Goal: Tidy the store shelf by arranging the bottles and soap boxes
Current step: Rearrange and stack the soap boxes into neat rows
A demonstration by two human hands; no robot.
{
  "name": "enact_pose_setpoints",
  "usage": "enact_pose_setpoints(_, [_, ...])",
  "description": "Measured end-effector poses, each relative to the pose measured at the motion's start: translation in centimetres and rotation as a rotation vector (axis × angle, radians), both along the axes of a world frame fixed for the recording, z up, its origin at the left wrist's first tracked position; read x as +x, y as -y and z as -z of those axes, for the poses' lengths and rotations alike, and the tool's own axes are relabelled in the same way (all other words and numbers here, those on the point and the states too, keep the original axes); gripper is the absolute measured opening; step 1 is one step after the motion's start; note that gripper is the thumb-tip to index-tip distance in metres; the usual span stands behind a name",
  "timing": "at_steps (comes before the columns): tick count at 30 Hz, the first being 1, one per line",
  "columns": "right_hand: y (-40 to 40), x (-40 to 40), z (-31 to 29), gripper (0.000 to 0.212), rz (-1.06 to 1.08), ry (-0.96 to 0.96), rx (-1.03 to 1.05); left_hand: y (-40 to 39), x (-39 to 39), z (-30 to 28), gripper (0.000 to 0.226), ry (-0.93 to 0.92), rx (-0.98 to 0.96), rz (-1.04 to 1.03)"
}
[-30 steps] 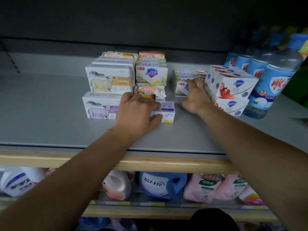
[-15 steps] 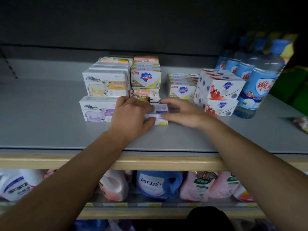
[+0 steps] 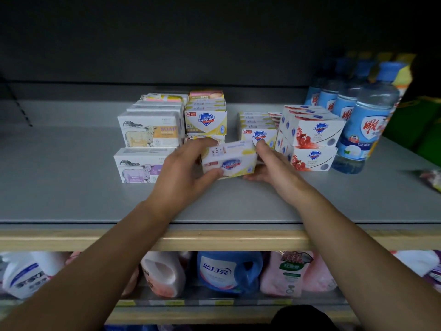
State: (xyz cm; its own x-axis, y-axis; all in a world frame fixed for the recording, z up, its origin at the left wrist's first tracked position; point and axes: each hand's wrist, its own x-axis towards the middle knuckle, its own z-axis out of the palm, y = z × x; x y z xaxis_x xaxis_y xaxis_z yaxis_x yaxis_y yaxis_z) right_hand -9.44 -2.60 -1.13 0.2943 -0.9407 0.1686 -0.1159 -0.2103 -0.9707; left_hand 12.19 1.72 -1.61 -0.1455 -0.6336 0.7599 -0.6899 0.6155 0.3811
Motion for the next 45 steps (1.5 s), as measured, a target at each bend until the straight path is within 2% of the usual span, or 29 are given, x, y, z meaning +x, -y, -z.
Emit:
enact_pose_setpoints(2, [-0.1, 0.0, 0.0, 0.044, -0.065, 0.050, -0.077, -0.2, -0.2, -0.2, 0.038, -0.151, 0.042, 0.038])
enact_pose_setpoints(5, [-0.4, -0.2, 0.2, 0.083, -0.179, 0.035, -0.223, -0.1, -0.2, -0.5, 0.026, -0.389, 0.219, 0.114])
enact_pose_setpoints(7, [-0.4, -0.1, 0.3, 0.093, -0.258, 0.014, -0.236, 0.0, 0.0, -0.5, 0.021, -0.491, 0.319, 0.165])
enact_pose_setpoints(9, [-0.4, 0.1, 0.2, 0.088, -0.264, -0.014, -0.237, 0.1, 0.0, -0.6, 0.015, -0.532, 0.379, 0.213])
enact_pose_setpoints(12, [-0.3, 0.0, 0.0, 0.074, -0.148, -0.056, -0.258, 0.2, -0.3, -0.6, 0.009, -0.582, 0.427, 0.246])
enact_pose_setpoints(14, [-0.2, 0.0, 0.0, 0.065, -0.076, -0.090, -0.243, 0.0, -0.4, -0.7, 0.024, -0.635, 0.447, 0.269])
enact_pose_setpoints(16, [-0.1, 0.1, 0.0, 0.044, -0.033, -0.077, -0.185, -0.3, -0.5, -0.7, 0.032, -0.663, 0.490, 0.297])
enact_pose_setpoints(18, [-0.1, 0.4, 0.1, 0.024, 0.002, 0.007, -0.083, -0.4, -0.7, -0.5, 0.030, -0.606, 0.537, 0.281])
enact_pose_setpoints(20, [-0.1, 0.6, 0.1, 0.035, 0.057, 0.009, -0.014, -0.2, -0.8, -0.2, 0.035, -0.554, 0.575, 0.246])
enact_pose_setpoints(25, [0.3, 0.8, 0.2, 0.055, 0.051, -0.099, 0.004, 0.4, -0.7, -0.2, 0.060, -0.547, 0.651, 0.175])
enact_pose_setpoints(27, [0.6, 0.8, 0.3, 0.058, 0.076, -0.137, -0.002, 0.5, -0.8, -0.2, 0.055, -0.547, 0.647, 0.173])
enact_pose_setpoints(30, [0.6, 0.6, 0.4, 0.048, 0.101, -0.060, 0.014, 0.7, -0.7, -0.1, 0.028, -0.550, 0.631, 0.218])
enact_pose_setpoints(31, [0.7, 0.5, 0.4, 0.044, 0.092, 0.012, 0.030, 0.7, -0.6, -0.1, 0.029, -0.561, 0.631, 0.251])
enact_pose_setpoints(32, [0.8, 0.4, 0.4, 0.046, 0.075, 0.070, 0.023, 0.6, -0.5, -0.1, 0.042, -0.590, 0.638, 0.282])
enact_pose_setpoints(34, [0.7, 0.3, 0.5, 0.057, 0.028, 0.072, -0.081, 0.3, -0.5, -0.3, 0.059, -0.675, 0.642, 0.347])
enact_pose_setpoints(36, [0.1, 0.5, 0.5, 0.064, -0.015, -0.028, -0.175, 0.1, -0.5, -0.5, 0.052, -0.709, 0.605, 0.356])
enact_pose_setpoints(38, [-0.1, 0.4, 0.4, 0.064, -0.026, -0.072, -0.180, 0.2, -0.5, -0.6, 0.039, -0.705, 0.565, 0.311])
enact_pose_setpoints(40, [0.0, 0.3, 0.5, 0.053, 0.006, -0.072, -0.201, 0.3, -0.5, -0.3, 0.042, -0.622, 0.507, 0.253])
enact_pose_setpoints(42, [0.0, 0.1, 0.4, 0.044, 0.042, -0.092, -0.249, 0.2, -0.6, -0.1, 0.049, -0.451, 0.379, 0.194])
enact_pose_setpoints(45, [0.0, 0.3, 0.6, 0.045, 0.070, -0.134, -0.338, 0.2, -0.3, 0.0, 0.052, -0.192, 0.121, 0.092])
